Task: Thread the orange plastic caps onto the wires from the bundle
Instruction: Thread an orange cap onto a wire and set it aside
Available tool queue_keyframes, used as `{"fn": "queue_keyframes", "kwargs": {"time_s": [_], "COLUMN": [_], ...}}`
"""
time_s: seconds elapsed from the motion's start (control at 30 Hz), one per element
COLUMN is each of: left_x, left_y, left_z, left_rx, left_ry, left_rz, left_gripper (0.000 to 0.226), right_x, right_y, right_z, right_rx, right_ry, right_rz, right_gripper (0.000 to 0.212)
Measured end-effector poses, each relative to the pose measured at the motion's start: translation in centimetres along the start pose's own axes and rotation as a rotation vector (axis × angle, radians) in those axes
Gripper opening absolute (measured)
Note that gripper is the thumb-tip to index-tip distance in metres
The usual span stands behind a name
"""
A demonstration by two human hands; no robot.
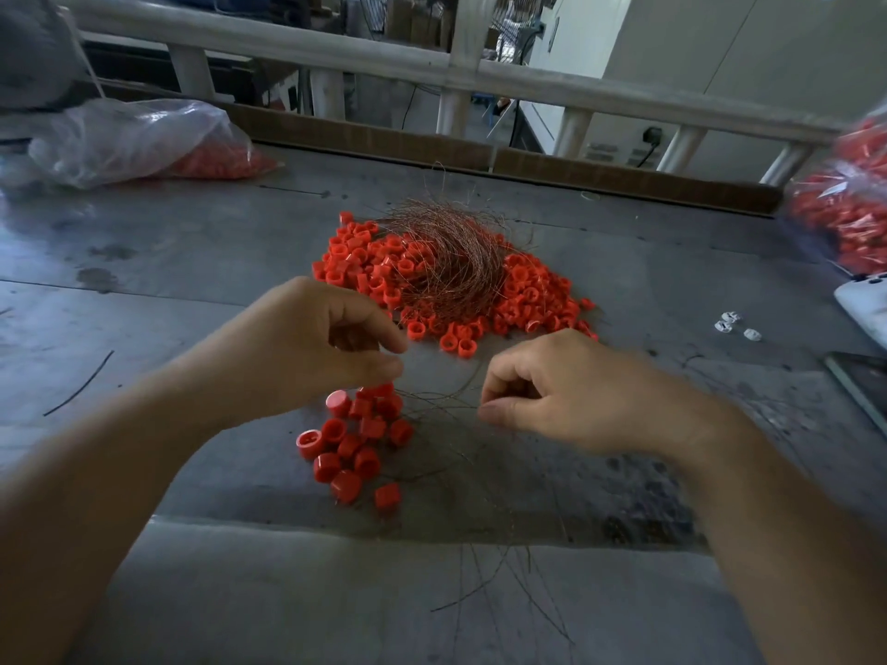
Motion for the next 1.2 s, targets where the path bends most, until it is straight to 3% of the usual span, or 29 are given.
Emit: {"fn": "queue_keyframes", "kwargs": {"time_s": [0.13, 0.23, 0.37, 0.53, 0.7, 0.97, 1.2], "left_x": [0.3, 0.8, 2.1, 3.7, 3.8, 2.6, 2.6], "left_y": [1.2, 2.0, 3.0, 4.0, 3.6, 2.2, 0.3], "left_z": [1.1, 1.3, 1.3, 0.3, 0.3, 1.1, -0.2], "left_rx": [0.173, 0.275, 0.337, 0.435, 0.455, 0.379, 0.371], "left_ry": [-0.26, -0.329, -0.354, -0.266, -0.249, -0.374, -0.303], "left_rz": [0.084, 0.132, 0.147, 0.186, 0.14, 0.081, -0.06], "left_gripper": [0.017, 0.013, 0.025, 0.035, 0.011, 0.009, 0.011], "right_x": [-0.4, -0.7, -0.8, -0.9, -0.6, -0.7, -0.8], "right_y": [-0.1, -0.3, -0.9, -1.2, -1.0, -1.6, -1.2], "right_z": [0.7, 1.6, 2.2, 2.3, 1.9, 2.1, 1.9], "right_rx": [0.084, 0.157, 0.161, 0.179, 0.146, 0.14, 0.101], "right_ry": [-0.101, -0.251, -0.358, -0.417, -0.388, -0.418, -0.405], "right_rz": [0.026, 0.044, 0.002, -0.018, -0.052, -0.084, -0.075], "right_gripper": [0.031, 0.03, 0.02, 0.019, 0.018, 0.018, 0.02]}}
Point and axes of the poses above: each hand's wrist, its own x-axis towards the middle knuckle, its own z-axis out of the back of the hand, y = z × x, the point moved 6 cm from there along x, towards the middle knuckle, and after that the axes turned 15 degrees about y, right-handed, at the moved point
